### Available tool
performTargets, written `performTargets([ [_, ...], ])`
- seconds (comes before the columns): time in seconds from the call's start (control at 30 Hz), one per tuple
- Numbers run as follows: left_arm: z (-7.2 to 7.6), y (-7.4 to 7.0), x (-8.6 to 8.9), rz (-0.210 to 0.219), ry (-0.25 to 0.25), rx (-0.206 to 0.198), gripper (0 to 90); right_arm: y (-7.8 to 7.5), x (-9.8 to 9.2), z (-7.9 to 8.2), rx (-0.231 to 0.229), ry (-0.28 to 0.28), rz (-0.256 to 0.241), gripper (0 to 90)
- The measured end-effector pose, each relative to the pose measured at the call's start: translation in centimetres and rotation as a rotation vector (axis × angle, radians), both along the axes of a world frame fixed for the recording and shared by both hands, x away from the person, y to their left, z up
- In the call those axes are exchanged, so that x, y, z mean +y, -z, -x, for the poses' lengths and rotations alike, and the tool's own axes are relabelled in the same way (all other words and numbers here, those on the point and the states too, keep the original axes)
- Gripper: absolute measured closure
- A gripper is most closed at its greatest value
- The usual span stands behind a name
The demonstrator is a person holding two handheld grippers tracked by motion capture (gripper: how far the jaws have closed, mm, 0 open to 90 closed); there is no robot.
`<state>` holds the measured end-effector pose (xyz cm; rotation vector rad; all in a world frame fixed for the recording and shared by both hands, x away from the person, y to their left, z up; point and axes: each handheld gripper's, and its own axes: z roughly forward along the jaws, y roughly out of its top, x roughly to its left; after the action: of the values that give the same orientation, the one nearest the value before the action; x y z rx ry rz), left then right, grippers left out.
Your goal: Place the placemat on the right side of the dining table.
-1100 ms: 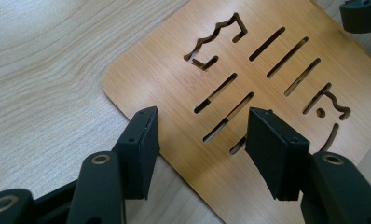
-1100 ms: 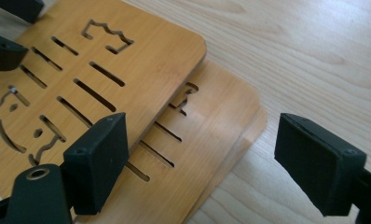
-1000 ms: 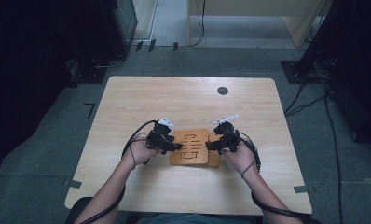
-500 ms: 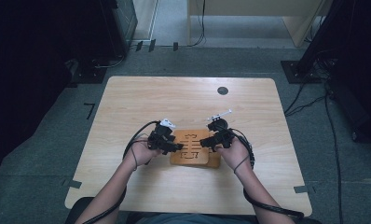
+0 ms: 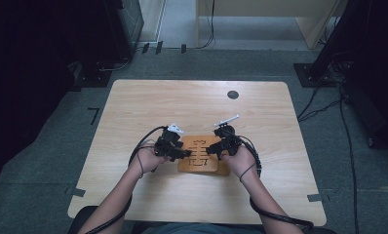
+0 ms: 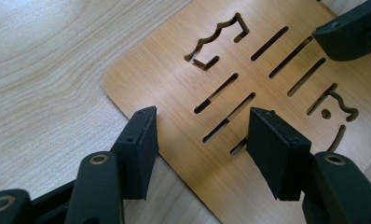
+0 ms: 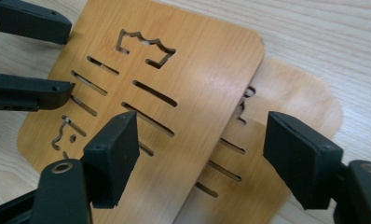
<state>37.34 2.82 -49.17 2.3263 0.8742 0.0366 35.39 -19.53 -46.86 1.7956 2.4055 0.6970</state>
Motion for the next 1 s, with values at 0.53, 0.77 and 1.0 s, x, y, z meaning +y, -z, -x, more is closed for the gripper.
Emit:
performTargets([
  [0.53,0.1,0.0,0.0,0.000,0.002,-0.003,41.5,0.9,1.4,-0.3,0.021,-0.019,-0.019,29.8],
  [0.77,0.1,0.0,0.0,0.001,0.002,-0.002,41.4,0.9,1.0,-0.5,0.034,-0.003,-0.045,32.1],
  [1.0,0.1,0.0,0.0,0.001,0.002,-0.004,41.2,0.5,0.9,-0.5,0.044,0.013,-0.059,34.7],
])
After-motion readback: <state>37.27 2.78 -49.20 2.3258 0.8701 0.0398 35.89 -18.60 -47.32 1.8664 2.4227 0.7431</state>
